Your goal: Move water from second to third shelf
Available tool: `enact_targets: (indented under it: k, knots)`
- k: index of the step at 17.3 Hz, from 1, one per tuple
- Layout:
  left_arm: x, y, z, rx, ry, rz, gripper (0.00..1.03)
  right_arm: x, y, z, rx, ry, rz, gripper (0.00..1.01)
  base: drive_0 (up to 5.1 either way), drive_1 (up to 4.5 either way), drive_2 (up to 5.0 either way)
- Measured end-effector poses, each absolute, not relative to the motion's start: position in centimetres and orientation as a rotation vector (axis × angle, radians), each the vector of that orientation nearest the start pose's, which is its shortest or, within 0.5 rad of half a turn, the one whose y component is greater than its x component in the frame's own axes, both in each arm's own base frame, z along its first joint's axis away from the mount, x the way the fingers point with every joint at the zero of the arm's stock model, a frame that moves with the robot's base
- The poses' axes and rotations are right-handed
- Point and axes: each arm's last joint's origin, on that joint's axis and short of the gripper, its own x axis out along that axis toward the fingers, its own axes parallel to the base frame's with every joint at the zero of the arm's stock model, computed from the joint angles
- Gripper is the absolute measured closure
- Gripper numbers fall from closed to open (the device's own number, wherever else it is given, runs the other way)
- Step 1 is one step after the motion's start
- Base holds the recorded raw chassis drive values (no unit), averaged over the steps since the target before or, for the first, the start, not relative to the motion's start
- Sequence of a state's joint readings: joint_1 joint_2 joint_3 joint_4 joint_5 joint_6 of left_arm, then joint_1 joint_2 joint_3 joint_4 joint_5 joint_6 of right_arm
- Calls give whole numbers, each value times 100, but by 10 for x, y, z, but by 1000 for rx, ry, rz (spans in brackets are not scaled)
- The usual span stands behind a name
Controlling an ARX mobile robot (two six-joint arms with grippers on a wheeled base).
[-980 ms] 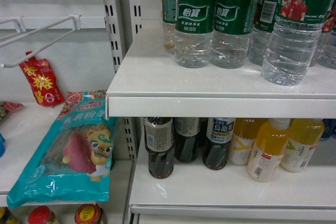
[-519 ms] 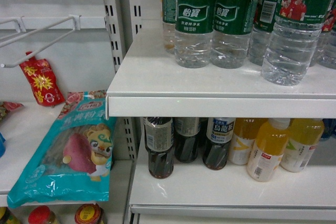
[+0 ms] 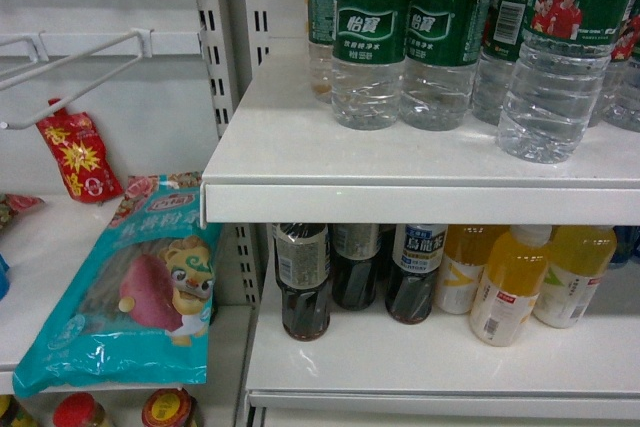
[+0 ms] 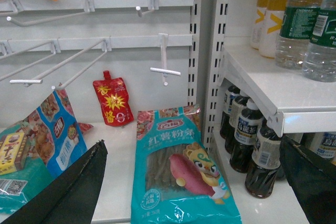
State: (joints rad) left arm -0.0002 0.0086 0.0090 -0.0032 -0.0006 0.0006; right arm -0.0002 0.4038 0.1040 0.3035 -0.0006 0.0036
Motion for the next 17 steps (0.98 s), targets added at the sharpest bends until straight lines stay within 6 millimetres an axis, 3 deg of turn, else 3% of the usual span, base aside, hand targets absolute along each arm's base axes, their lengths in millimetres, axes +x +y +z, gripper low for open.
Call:
enact_targets:
  k: [12, 17]
  knots:
    - [98, 0, 166, 1, 3, 1, 5, 111, 0, 170, 3, -5, 0, 99, 0, 0, 0]
    - [98, 0, 166, 1, 3, 0, 5, 109, 0, 170, 3, -14, 0, 99, 0, 0, 0]
